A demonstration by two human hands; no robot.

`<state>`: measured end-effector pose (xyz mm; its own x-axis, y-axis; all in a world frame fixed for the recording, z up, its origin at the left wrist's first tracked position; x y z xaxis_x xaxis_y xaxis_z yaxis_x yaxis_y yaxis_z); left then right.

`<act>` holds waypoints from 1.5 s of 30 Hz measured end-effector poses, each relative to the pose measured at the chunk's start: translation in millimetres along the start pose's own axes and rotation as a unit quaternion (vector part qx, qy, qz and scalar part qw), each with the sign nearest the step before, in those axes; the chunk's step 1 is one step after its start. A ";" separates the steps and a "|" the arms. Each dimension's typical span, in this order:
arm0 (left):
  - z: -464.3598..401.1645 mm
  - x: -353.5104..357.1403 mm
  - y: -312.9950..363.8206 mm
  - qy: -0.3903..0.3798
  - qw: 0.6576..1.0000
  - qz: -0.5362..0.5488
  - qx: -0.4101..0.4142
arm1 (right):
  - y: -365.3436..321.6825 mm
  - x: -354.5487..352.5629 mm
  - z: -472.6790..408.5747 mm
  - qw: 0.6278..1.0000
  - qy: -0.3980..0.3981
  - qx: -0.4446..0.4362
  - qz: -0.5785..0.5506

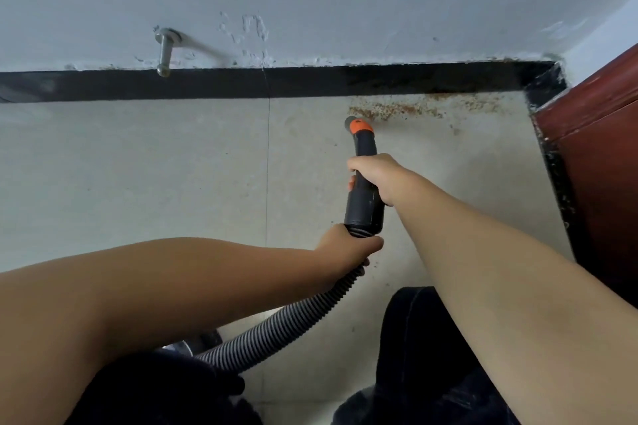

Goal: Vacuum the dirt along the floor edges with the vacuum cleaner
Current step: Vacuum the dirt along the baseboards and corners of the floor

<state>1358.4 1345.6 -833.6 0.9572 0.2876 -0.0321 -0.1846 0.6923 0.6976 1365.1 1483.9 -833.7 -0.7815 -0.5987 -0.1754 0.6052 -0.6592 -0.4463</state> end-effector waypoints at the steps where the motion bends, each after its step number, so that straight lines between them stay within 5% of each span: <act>1: -3.4 1.5 3.0 -0.008 1.000 -0.011 0.005 | 0.9 -7.6 -2.4 1.000 0.012 0.003 -0.017; 7: -18.8 28.5 17.4 -0.074 0.996 -0.040 0.021 | 11.7 -56.3 -10.9 0.993 0.077 0.025 -0.088; 20: -21.6 -0.5 1.1 0.019 0.997 0.069 0.013 | -25.2 7.6 -8.8 0.998 0.029 -0.011 0.047; 30: -34.2 21.2 21.9 -0.040 0.999 0.010 0.023 | -8.7 -55.7 -19.9 0.990 0.120 0.015 -0.069; 40: -31.4 5.6 8.4 0.042 0.998 0.049 0.012 | -31.6 -6.1 -21.7 0.998 0.045 -0.026 0.038; 45: -38.2 -1.4 19.4 0.047 0.998 0.028 0.028 | -35.7 -16.0 -25.0 0.998 0.052 -0.021 -0.009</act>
<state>1345.0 1383.9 -847.3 0.9202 0.3872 -0.0578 -0.2215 0.6365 0.7388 1352.1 1528.4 -836.9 -0.8048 -0.5353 -0.2564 0.5859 -0.6479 -0.4867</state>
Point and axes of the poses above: each hand's wrist, its own z-axis away from the middle knuckle, its own x-axis out of the palm, y = z × x, the point moved 9 cm from there along -z, towards the middle knuckle, and after that the axes turned 6 degrees about x, right-handed, at the moved point
